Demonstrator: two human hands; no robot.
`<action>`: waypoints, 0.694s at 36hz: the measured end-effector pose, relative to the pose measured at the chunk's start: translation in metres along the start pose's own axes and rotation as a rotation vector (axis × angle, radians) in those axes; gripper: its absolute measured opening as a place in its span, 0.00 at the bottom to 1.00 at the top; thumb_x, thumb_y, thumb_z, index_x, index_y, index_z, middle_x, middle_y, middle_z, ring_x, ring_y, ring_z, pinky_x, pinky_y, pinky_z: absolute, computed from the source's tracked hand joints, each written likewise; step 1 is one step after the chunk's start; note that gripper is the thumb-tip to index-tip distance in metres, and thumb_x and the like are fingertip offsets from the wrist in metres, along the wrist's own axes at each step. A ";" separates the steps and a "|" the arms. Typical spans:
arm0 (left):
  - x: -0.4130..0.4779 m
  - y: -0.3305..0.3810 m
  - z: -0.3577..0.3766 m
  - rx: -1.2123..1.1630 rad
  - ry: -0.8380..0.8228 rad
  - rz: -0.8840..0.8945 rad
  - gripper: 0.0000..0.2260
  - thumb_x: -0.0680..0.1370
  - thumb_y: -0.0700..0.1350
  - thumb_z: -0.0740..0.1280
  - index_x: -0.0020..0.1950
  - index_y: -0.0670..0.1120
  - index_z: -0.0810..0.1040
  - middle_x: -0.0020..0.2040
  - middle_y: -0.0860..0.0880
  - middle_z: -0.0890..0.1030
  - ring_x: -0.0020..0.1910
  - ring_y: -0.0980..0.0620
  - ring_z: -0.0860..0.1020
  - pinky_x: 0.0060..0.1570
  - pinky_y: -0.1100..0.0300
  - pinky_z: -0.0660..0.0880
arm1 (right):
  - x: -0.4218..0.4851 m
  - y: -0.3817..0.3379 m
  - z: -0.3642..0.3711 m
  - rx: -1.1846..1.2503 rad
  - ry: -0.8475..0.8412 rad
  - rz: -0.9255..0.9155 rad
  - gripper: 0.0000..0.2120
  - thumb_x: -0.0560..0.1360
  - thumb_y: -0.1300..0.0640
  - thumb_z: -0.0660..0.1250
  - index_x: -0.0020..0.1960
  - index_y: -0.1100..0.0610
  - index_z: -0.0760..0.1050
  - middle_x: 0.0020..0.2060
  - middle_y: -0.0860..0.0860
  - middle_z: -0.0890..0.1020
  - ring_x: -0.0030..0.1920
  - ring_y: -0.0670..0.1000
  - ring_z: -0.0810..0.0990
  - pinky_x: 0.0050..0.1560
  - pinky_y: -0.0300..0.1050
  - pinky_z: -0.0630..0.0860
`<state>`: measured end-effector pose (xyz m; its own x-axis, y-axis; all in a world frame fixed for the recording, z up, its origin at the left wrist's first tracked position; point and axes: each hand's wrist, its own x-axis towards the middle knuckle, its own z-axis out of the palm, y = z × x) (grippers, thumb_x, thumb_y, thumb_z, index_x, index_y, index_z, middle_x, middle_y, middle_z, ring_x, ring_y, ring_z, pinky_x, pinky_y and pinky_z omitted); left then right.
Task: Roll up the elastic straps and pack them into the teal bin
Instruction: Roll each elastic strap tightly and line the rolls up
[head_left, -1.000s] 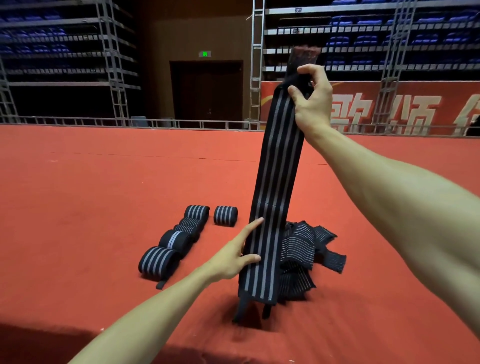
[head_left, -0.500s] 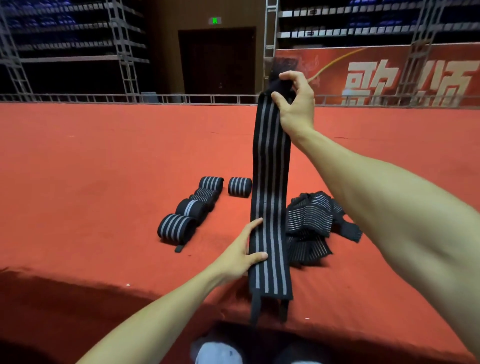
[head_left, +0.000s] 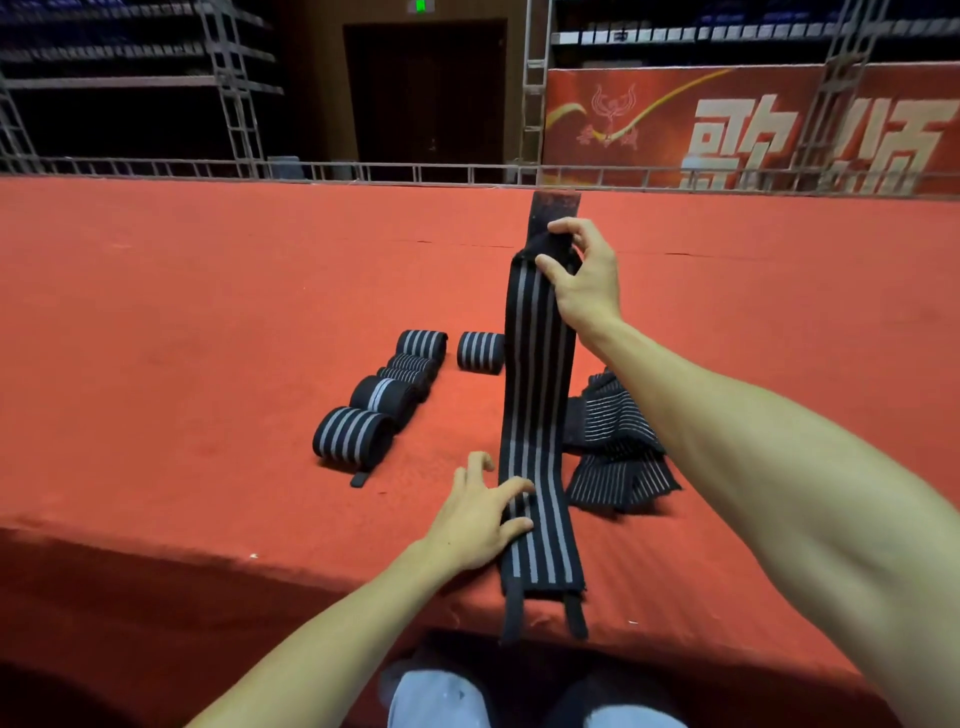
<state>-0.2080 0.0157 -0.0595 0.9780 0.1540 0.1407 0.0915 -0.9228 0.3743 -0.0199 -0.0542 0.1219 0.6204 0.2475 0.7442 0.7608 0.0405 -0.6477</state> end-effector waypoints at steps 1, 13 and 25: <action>-0.001 0.000 0.000 0.036 -0.016 0.028 0.18 0.81 0.56 0.64 0.71 0.56 0.70 0.68 0.46 0.58 0.64 0.45 0.63 0.67 0.51 0.66 | -0.003 0.004 0.001 -0.004 -0.006 0.013 0.14 0.73 0.66 0.71 0.55 0.53 0.76 0.51 0.42 0.79 0.56 0.45 0.78 0.65 0.43 0.73; 0.032 -0.006 -0.012 -0.058 -0.187 0.060 0.12 0.79 0.54 0.68 0.62 0.58 0.78 0.61 0.50 0.67 0.60 0.48 0.63 0.66 0.52 0.64 | -0.036 0.049 0.005 -0.017 -0.110 0.138 0.13 0.74 0.65 0.72 0.55 0.53 0.77 0.52 0.41 0.79 0.59 0.44 0.76 0.68 0.41 0.69; 0.088 -0.010 -0.054 -0.466 0.330 -0.080 0.05 0.78 0.40 0.69 0.44 0.49 0.79 0.47 0.50 0.77 0.40 0.62 0.72 0.46 0.75 0.67 | -0.058 0.078 -0.005 -0.028 -0.276 0.217 0.15 0.69 0.64 0.77 0.50 0.51 0.78 0.49 0.40 0.81 0.57 0.46 0.78 0.65 0.35 0.69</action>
<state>-0.1333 0.0576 -0.0015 0.8541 0.3880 0.3463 -0.0028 -0.6624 0.7491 0.0038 -0.0699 0.0289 0.6962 0.4997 0.5154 0.6242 -0.0668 -0.7784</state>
